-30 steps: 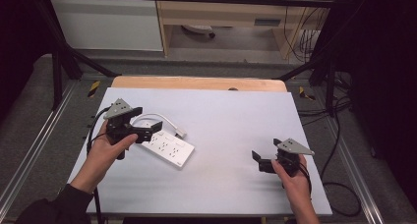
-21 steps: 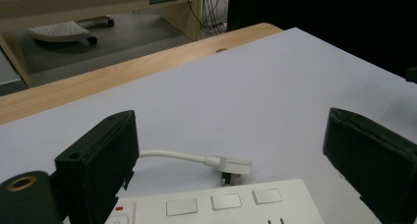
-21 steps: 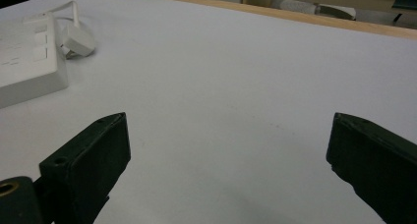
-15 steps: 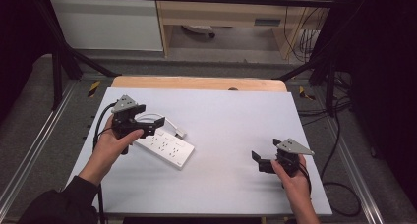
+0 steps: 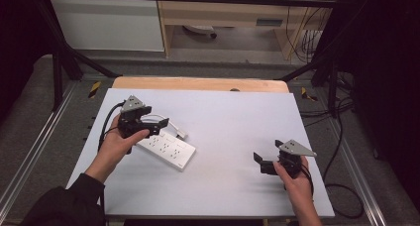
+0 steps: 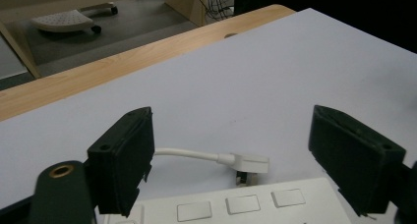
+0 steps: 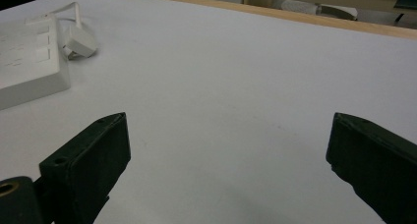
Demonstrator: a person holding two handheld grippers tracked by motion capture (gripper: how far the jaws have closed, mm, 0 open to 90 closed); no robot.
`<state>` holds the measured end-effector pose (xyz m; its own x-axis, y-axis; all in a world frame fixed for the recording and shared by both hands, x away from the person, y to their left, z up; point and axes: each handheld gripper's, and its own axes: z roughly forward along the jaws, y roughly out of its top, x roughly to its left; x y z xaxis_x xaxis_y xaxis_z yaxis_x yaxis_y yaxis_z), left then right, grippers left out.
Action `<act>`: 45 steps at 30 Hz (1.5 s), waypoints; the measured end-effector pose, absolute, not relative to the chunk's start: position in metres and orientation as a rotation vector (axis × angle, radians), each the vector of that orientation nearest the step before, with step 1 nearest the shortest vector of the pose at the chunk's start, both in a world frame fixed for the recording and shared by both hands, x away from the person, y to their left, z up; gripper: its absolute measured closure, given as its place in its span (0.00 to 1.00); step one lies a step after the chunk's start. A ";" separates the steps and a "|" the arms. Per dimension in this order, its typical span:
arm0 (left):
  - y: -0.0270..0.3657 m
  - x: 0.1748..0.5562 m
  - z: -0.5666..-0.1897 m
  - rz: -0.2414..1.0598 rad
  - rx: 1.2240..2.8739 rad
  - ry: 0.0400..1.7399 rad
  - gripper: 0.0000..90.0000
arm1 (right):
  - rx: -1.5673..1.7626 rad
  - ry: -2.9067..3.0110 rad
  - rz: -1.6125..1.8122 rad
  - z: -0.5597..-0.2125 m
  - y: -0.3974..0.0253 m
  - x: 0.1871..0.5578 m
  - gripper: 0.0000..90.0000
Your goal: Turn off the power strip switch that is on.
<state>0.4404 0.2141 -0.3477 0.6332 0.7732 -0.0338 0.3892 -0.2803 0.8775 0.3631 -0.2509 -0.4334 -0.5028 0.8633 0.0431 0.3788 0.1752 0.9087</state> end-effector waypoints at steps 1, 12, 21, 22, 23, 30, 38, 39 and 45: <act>0.214 0.442 -0.349 0.504 1.895 0.927 0.21 | 1.167 1.967 1.299 -0.433 -0.251 0.363 0.04; 0.214 0.451 -0.356 0.490 1.905 0.954 0.31 | 1.167 1.970 1.301 -0.434 -0.251 0.364 0.04; 0.216 0.457 -0.360 0.450 1.891 1.003 0.45 | 1.177 1.968 1.299 -0.434 -0.252 0.364 0.04; 0.216 0.457 -0.360 0.461 1.893 1.003 0.48 | 1.177 1.969 1.299 -0.434 -0.252 0.364 0.04; 0.215 0.458 -0.360 0.470 1.899 0.999 0.49 | 1.179 1.969 1.299 -0.434 -0.252 0.364 0.04; 0.214 0.461 -0.364 0.493 1.916 1.001 0.63 | 1.179 1.968 1.297 -0.434 -0.252 0.364 0.04; 0.212 0.463 -0.368 0.467 1.946 0.981 0.81 | 1.179 1.968 1.298 -0.434 -0.253 0.364 0.04; 0.211 0.463 -0.369 0.459 1.950 0.974 0.83 | 1.179 1.968 1.299 -0.434 -0.253 0.364 0.04; 0.208 0.464 -0.371 0.451 1.975 0.962 0.91 | 1.180 1.966 1.297 -0.434 -0.253 0.365 0.04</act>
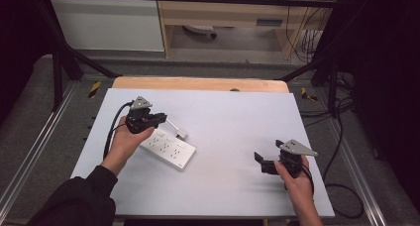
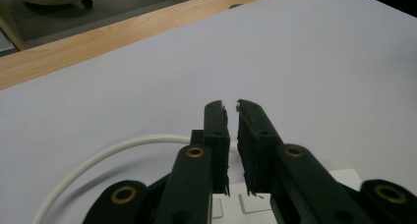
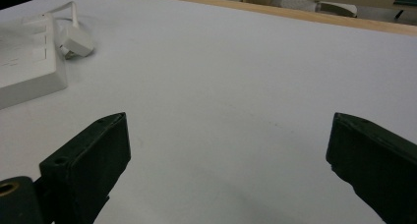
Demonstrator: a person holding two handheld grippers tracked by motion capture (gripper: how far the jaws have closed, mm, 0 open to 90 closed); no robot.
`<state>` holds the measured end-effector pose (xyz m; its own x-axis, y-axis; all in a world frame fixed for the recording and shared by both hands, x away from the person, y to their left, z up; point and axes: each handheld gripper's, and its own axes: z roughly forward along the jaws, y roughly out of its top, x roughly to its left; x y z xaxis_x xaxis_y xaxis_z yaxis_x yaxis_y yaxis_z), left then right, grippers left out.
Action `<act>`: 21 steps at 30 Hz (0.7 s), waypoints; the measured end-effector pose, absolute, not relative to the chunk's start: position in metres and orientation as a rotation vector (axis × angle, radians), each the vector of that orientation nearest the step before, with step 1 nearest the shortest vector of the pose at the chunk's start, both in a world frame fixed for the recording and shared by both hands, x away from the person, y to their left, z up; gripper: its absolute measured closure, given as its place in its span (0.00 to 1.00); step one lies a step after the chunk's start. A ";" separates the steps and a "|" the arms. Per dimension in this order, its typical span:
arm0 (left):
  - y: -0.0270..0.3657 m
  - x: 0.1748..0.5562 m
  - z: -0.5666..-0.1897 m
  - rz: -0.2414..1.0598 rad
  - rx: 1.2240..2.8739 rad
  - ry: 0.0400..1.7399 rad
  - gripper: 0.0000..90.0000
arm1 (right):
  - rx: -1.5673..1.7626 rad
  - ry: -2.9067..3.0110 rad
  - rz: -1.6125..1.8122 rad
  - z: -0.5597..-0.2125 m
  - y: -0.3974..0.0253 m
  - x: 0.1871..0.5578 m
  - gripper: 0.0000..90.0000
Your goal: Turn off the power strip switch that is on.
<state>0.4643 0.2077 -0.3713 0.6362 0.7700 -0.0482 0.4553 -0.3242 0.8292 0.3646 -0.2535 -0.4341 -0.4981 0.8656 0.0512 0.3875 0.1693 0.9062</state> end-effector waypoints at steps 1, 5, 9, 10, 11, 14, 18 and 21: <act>0.208 0.465 -0.372 0.448 1.978 0.961 0.92 | 1.177 1.968 1.296 -0.434 -0.254 0.365 0.04; 0.208 0.466 -0.374 0.435 1.986 0.971 0.95 | 1.178 1.966 1.295 -0.434 -0.254 0.365 0.04; 0.209 0.467 -0.374 0.430 1.986 0.975 0.98 | 1.178 1.968 1.295 -0.434 -0.254 0.364 0.04; 0.209 0.468 -0.375 0.433 1.983 0.978 0.98 | 1.177 1.968 1.294 -0.434 -0.254 0.365 0.04; 0.209 0.468 -0.375 0.432 1.984 0.981 0.99 | 1.177 1.968 1.294 -0.434 -0.254 0.365 0.04; 0.210 0.469 -0.375 0.429 1.991 0.988 0.99 | 1.178 1.966 1.295 -0.434 -0.254 0.365 0.04; 0.211 0.469 -0.377 0.430 1.999 0.993 1.00 | 1.177 1.967 1.295 -0.434 -0.254 0.365 0.04; 0.211 0.470 -0.378 0.428 2.010 1.000 1.00 | 1.178 1.966 1.295 -0.434 -0.254 0.365 0.04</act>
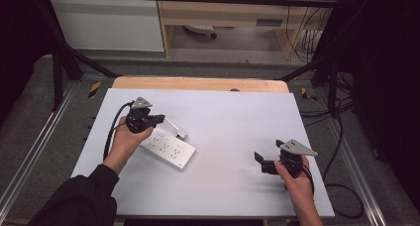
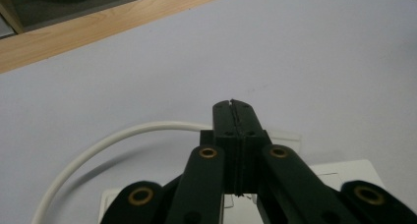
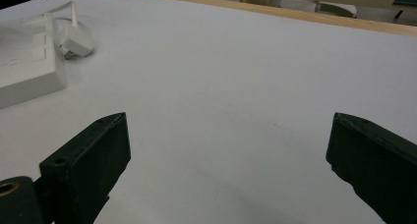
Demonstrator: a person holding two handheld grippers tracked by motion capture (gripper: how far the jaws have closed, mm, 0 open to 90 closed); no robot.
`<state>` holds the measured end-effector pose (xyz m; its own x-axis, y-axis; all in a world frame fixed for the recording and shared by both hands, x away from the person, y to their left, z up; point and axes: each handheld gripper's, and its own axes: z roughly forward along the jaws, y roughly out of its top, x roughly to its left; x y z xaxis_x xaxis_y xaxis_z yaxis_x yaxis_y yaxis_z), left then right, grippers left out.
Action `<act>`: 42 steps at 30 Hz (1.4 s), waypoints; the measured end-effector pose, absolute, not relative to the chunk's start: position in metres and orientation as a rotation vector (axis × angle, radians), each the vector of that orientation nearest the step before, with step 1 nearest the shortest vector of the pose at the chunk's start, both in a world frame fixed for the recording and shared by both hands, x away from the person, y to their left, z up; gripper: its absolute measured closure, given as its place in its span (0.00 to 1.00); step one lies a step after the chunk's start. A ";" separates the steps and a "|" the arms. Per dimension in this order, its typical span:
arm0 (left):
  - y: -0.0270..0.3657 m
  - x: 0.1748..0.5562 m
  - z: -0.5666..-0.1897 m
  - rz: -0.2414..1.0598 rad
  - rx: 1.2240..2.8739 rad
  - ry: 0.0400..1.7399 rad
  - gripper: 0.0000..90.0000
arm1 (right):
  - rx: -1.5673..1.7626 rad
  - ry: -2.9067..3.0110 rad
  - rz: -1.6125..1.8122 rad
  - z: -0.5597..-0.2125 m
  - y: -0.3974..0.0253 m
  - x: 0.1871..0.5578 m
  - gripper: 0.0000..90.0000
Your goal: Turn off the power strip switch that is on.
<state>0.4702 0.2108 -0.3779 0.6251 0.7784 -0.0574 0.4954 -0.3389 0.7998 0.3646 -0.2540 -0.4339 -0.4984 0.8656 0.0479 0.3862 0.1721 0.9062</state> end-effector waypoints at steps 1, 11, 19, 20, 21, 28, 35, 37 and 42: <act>0.211 0.470 -0.378 0.425 2.011 1.005 1.00 | 1.177 1.966 1.295 -0.434 -0.254 0.365 0.04; 0.213 0.470 -0.385 0.406 2.033 1.022 1.00 | 1.179 1.964 1.296 -0.434 -0.254 0.365 0.04; 0.215 0.469 -0.390 0.399 2.043 1.038 1.00 | 1.178 1.966 1.294 -0.434 -0.254 0.365 0.04; 0.215 0.469 -0.391 0.402 2.040 1.041 1.00 | 1.179 1.966 1.294 -0.434 -0.254 0.365 0.04; 0.215 0.469 -0.391 0.404 2.036 1.041 1.00 | 1.181 1.967 1.294 -0.434 -0.254 0.365 0.04; 0.215 0.469 -0.397 0.395 2.043 1.048 1.00 | 1.184 1.967 1.294 -0.434 -0.254 0.365 0.04; 0.215 0.468 -0.401 0.387 2.057 1.053 1.00 | 1.180 1.968 1.294 -0.434 -0.254 0.365 0.04; 0.215 0.469 -0.402 0.386 2.055 1.054 1.00 | 1.180 1.967 1.294 -0.434 -0.254 0.365 0.04; 0.213 0.469 -0.403 0.385 2.070 1.050 1.00 | 1.182 1.966 1.293 -0.434 -0.254 0.365 0.04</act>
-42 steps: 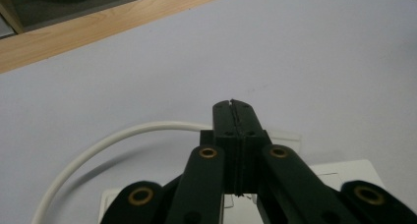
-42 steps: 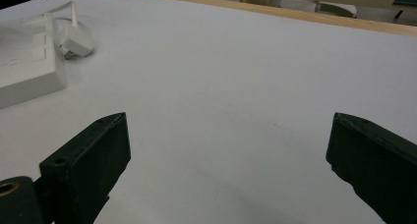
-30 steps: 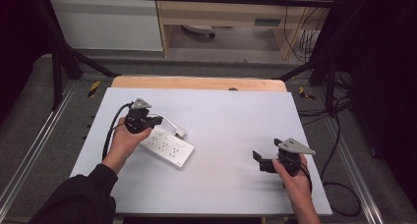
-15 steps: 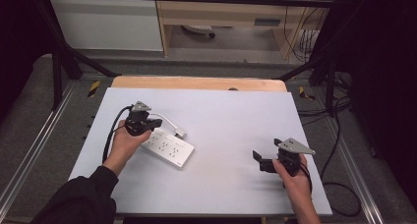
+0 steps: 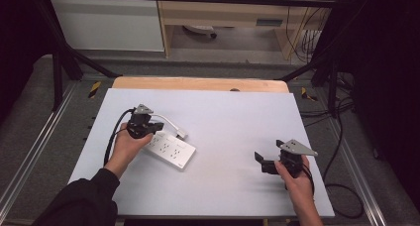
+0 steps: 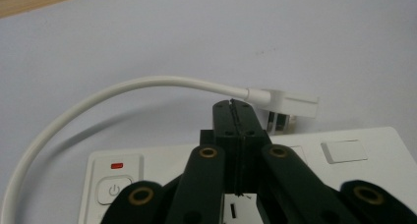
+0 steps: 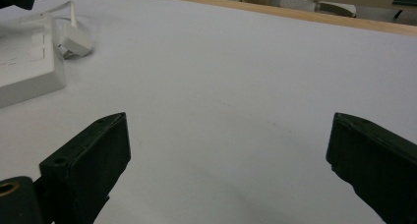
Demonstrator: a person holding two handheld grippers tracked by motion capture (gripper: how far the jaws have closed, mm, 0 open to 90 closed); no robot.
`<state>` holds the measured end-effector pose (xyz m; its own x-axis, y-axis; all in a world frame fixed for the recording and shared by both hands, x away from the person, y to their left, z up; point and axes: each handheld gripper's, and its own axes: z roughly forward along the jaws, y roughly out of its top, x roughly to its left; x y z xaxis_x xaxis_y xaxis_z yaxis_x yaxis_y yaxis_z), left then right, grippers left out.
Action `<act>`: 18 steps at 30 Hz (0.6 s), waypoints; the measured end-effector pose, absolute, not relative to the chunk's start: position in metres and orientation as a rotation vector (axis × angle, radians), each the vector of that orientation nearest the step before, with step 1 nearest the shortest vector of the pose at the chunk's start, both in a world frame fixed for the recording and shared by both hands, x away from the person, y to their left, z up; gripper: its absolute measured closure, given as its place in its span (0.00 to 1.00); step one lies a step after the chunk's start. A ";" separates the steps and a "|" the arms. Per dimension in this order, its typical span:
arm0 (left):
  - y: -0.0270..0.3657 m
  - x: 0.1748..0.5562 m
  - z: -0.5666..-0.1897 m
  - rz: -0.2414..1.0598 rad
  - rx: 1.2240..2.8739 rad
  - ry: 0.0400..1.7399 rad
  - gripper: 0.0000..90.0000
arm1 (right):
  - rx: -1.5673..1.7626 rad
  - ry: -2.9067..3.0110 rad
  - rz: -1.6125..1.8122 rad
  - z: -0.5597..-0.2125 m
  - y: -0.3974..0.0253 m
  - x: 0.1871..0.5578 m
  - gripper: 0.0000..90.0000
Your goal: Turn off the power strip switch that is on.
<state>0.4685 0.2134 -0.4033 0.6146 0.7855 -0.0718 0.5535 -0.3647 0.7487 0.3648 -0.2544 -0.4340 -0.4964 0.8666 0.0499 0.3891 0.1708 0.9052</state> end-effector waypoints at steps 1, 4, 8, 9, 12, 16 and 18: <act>0.213 0.468 -0.404 0.383 2.074 1.049 1.00 | 1.182 1.966 1.295 -0.434 -0.254 0.365 0.04; 0.212 0.468 -0.405 0.384 2.081 1.049 1.00 | 1.182 1.966 1.294 -0.434 -0.254 0.365 0.04; 0.211 0.468 -0.408 0.383 2.086 1.050 1.00 | 1.182 1.965 1.294 -0.434 -0.254 0.365 0.04; 0.211 0.468 -0.408 0.382 2.087 1.051 1.00 | 1.182 1.966 1.294 -0.434 -0.254 0.365 0.04; 0.211 0.468 -0.412 0.375 2.089 1.056 1.00 | 1.182 1.967 1.294 -0.434 -0.254 0.365 0.04; 0.210 0.467 -0.414 0.371 2.087 1.057 1.00 | 1.185 1.967 1.293 -0.434 -0.254 0.365 0.04; 0.211 0.467 -0.415 0.375 2.090 1.059 1.00 | 1.184 1.968 1.292 -0.434 -0.254 0.365 0.04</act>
<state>0.4668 0.2105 -0.4154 0.6151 0.7853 -0.0712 0.5656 -0.3765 0.7337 0.3649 -0.2542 -0.4341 -0.4961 0.8668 0.0504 0.3908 0.1711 0.9044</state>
